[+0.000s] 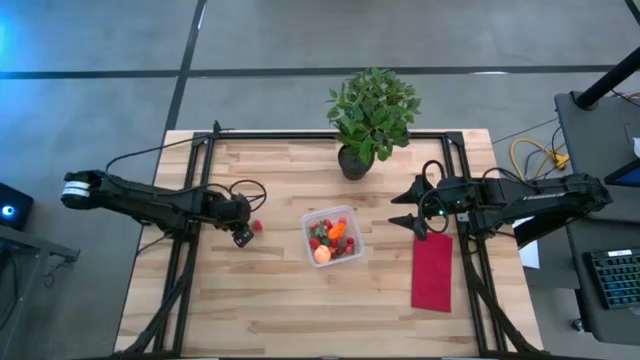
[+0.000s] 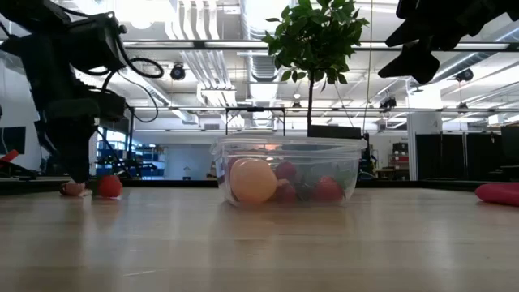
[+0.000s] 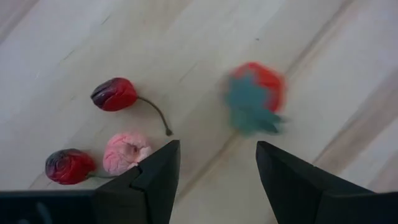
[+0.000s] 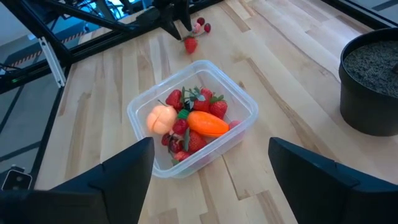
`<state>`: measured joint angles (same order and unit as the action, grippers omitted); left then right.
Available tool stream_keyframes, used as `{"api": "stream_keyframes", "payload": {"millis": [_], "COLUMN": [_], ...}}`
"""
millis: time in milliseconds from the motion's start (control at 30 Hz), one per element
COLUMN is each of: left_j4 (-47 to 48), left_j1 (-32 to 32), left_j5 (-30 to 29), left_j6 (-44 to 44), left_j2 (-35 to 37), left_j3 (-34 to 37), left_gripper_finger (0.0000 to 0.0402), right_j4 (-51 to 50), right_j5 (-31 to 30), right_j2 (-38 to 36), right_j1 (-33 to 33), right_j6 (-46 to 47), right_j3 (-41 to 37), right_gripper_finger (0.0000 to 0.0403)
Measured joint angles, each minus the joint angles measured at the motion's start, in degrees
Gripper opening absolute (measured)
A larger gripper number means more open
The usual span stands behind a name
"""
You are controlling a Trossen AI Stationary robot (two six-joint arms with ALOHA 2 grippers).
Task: Pick and placing Produce into tupperware
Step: Put the red strawberry into the transparent bin
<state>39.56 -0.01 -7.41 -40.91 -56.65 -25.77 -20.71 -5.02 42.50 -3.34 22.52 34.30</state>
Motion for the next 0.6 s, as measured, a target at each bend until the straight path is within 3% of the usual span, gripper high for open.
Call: {"api": "stream_keyframes", "payload": {"millis": [233,367,500,600], "left_j4": [-3.34,-9.82,-13.68,-12.96], "left_j1": [0.00,-0.02,-0.11,-0.11], "left_j5": [0.23,6.02,16.33,18.59], "left_j6": [-0.79,1.02,12.13,23.34], "left_j2": [0.22,0.66,-0.13,-1.29], "left_j3": [0.42,-0.53,-0.23,-0.35], "left_gripper_finger": [0.0196,0.0196,0.0196,0.0196], "right_j4": [-0.02,-0.01,0.00,-0.04], "right_j5": [0.00,0.00,-0.01,0.00], "right_j2": [0.02,0.01,0.02,0.02], "right_j1": [0.00,0.00,0.00,0.00], "right_j6": [0.00,-0.01,0.00,0.00], "right_j3": [0.00,0.00,0.00,0.00], "right_gripper_finger": [0.0306,0.0310,0.0309,0.0306]}}
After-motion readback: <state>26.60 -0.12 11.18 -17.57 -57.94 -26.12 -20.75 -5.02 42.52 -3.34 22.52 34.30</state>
